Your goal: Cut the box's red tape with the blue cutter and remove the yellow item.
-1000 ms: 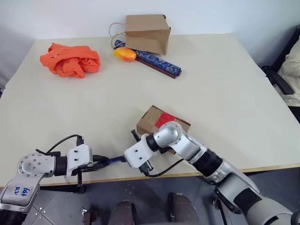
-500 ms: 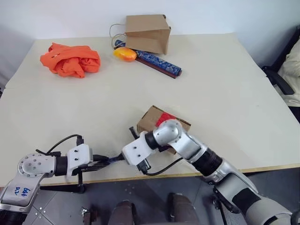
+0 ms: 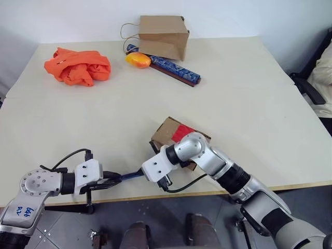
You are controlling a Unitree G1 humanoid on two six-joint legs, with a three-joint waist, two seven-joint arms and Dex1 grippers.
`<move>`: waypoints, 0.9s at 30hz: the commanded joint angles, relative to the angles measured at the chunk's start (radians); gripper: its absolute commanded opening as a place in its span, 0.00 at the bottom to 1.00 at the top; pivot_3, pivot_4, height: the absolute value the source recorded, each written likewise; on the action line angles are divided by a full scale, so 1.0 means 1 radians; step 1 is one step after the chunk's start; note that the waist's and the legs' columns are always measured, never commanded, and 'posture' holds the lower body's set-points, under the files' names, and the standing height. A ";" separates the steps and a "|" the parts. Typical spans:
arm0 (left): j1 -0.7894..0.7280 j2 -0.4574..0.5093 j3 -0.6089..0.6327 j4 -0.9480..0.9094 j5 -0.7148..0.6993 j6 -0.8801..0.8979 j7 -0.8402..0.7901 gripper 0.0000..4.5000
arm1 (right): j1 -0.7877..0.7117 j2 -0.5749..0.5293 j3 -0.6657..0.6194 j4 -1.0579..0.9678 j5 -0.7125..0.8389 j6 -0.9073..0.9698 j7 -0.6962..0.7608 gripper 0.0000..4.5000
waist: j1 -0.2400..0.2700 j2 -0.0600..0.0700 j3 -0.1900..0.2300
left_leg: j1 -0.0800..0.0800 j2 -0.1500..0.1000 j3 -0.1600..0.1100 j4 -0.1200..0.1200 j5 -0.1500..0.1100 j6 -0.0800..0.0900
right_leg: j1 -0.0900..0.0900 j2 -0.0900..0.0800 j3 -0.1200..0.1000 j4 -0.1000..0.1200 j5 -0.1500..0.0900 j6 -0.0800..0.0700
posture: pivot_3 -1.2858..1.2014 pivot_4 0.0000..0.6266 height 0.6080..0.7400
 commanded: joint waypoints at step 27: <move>-0.148 -0.255 0.178 0.198 0.038 -0.559 0.272 0.10 | -0.221 -0.178 -0.647 -0.418 0.664 1.418 -0.137 0.97 | -0.002 -0.001 0.000 | -0.004 0.003 0.000 -0.001 -0.002 -0.001 | -0.004 0.000 -0.008 -0.001 0.001 -0.002 | 0.52 0.24 1.00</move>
